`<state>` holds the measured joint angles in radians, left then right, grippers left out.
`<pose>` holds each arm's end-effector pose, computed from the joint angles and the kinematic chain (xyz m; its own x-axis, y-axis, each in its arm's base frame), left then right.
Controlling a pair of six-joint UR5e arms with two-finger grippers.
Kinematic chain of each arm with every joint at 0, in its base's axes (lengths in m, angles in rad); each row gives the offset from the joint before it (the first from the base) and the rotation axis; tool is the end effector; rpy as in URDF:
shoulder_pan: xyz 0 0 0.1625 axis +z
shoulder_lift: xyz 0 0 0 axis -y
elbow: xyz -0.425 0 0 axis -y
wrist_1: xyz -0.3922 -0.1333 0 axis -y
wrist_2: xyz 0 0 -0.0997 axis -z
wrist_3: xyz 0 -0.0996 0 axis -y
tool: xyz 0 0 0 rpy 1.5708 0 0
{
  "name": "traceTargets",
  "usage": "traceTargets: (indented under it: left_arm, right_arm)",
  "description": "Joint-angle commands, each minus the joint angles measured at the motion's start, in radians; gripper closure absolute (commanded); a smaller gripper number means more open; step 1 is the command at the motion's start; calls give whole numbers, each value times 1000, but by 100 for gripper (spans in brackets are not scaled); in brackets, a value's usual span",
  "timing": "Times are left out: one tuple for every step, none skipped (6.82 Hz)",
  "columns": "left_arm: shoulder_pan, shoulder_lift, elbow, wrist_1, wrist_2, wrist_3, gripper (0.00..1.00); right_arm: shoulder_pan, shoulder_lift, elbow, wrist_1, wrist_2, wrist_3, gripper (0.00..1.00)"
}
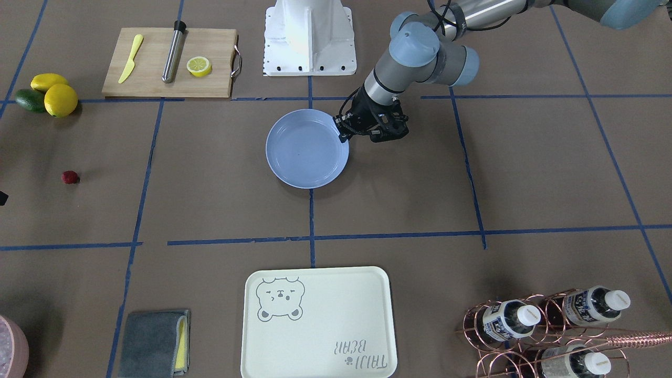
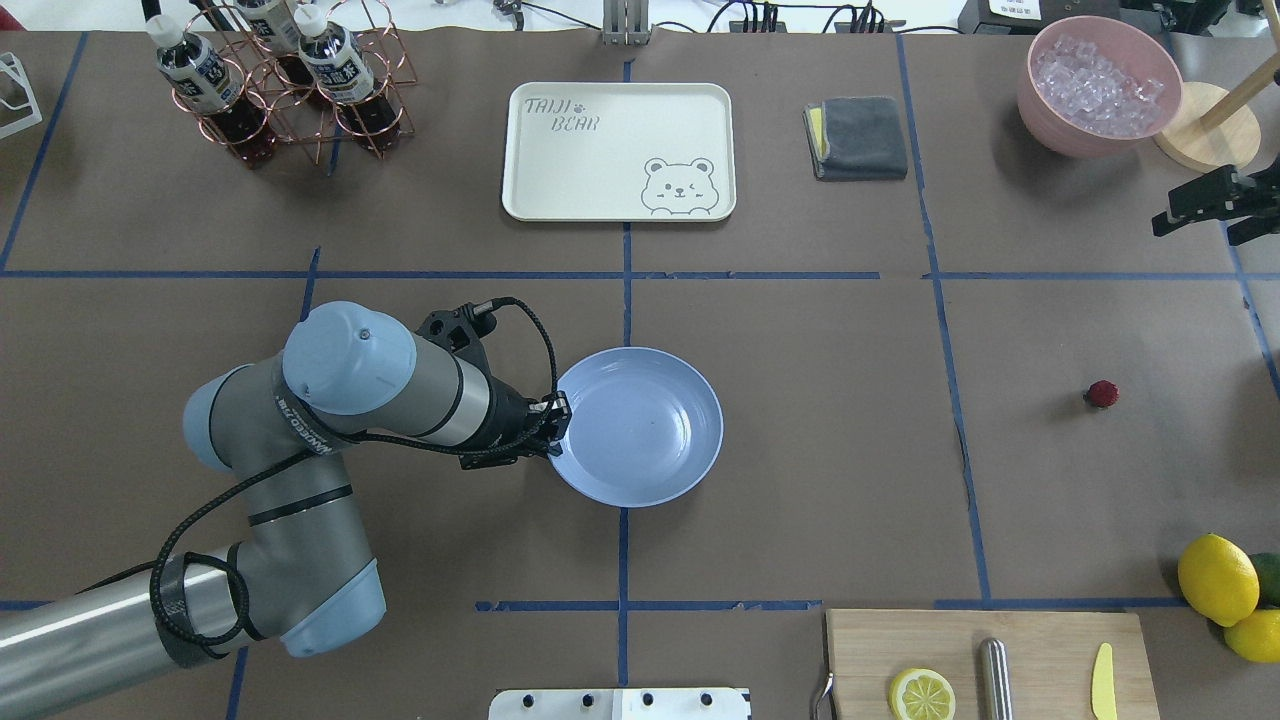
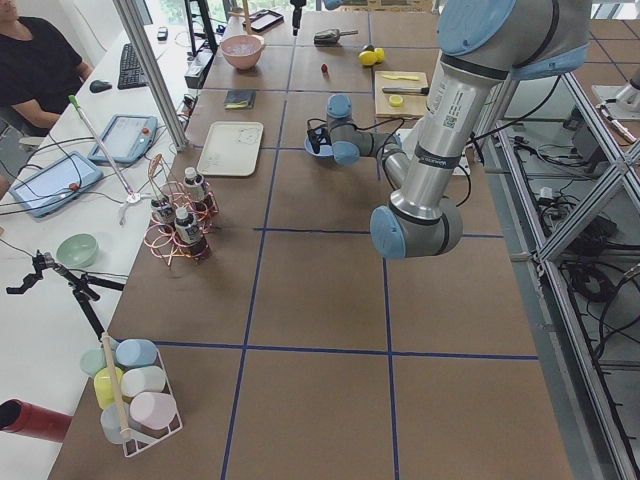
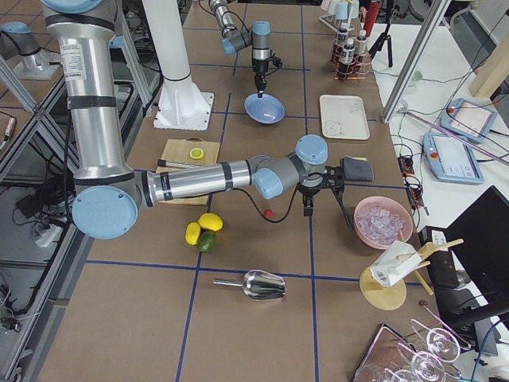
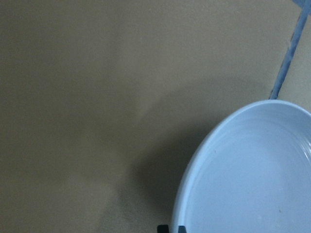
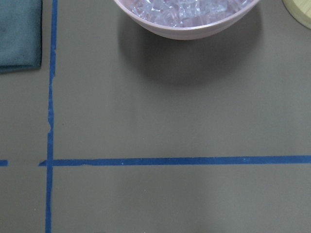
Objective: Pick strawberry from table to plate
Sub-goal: 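Slide the light blue plate with the left gripper toward the table center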
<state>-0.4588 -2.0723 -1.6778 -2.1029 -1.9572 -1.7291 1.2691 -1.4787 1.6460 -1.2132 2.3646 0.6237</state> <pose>0.5418 -0.3744 0.2588 0.3530 -0.3372 -0.8727 0.1608 0.9408 -0.2985 -0.1031 -0.5409 0.5309 0.6074 0.0365 0.7935 -0.1203 0.9917 0.0464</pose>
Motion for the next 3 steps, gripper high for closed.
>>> traceTargets:
  left_arm:
    - [-15,6,-13,1,3,6,0]
    - [-61,9,-16,7,-5,12,0]
    - [-96,11,-17,12,-11,20,0]
  right_arm:
    - [-45,-3,17,1,-11,40,0]
    - [-92,-17,47,1,-62,74,0]
    - [-135,-34,66,12,-85,99,0]
